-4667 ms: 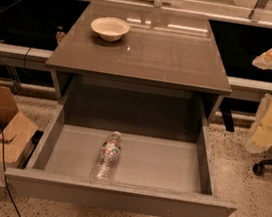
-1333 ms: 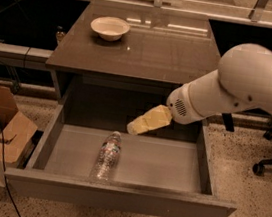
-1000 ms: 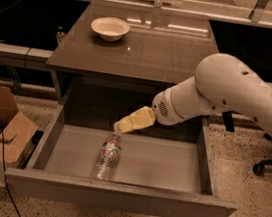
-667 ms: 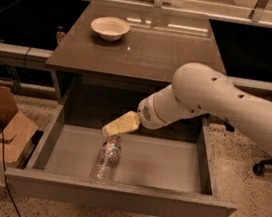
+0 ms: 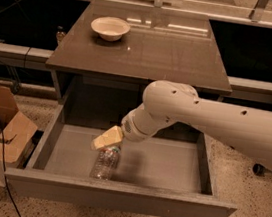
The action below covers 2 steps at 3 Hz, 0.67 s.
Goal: Pick water bottle from top drawer and place on counter
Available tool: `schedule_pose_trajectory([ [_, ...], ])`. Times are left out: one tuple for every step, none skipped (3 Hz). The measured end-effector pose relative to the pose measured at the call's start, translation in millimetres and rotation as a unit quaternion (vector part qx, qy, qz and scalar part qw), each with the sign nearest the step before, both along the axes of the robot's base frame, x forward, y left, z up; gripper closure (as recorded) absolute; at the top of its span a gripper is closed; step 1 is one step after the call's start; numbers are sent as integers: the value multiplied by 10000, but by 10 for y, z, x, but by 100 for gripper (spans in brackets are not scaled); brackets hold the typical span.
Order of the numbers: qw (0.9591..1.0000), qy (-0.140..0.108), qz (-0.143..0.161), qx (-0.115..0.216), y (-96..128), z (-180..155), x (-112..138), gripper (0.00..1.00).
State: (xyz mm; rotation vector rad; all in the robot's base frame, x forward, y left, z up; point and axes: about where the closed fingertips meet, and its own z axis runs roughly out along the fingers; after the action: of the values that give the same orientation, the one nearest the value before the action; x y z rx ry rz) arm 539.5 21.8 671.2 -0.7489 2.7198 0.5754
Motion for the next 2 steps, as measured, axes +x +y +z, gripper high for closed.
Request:
schedule_pose_trajectory([
  [9993,336,-167,-60,83,-219,-76,0],
  [9970,655,-387,-107,180,-391,-113,19],
])
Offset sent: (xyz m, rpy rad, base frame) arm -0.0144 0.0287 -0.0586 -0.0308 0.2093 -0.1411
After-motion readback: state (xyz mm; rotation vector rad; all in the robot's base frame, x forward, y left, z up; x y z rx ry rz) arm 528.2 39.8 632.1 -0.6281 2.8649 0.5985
